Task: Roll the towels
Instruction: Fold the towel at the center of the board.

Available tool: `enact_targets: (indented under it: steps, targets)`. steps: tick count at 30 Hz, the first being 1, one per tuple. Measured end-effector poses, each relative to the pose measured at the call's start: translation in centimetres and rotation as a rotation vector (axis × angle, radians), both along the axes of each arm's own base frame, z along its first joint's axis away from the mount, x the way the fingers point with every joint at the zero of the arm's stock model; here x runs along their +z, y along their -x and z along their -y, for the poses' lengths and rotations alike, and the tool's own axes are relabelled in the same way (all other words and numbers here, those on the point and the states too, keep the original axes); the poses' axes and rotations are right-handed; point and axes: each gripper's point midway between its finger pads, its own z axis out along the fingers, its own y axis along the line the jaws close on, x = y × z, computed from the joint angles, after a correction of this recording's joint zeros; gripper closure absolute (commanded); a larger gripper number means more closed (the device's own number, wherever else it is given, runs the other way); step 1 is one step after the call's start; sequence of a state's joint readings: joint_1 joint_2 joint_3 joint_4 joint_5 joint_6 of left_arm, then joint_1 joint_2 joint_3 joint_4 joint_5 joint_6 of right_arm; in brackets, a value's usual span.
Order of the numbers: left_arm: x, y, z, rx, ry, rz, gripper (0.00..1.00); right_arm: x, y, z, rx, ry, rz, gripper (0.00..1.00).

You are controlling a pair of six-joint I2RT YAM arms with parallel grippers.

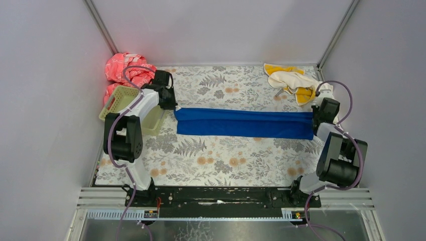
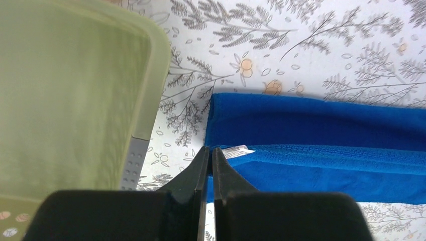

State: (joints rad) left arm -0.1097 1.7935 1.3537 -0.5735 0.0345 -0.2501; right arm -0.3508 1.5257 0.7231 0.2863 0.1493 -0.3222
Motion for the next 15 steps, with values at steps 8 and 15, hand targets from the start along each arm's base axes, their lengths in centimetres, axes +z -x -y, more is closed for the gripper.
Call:
enact_targets:
  steps: [8,15]
  targets:
    - [-2.3,2.2,0.0,0.019,0.003,-0.078,1.00,0.2,2.7,-0.3,-0.055,0.001,0.019,1.00]
    - [-3.0,3.1,0.3,0.015,-0.005,-0.105,1.00,-0.1,4.6,-0.2,-0.094,0.016,0.010,1.00]
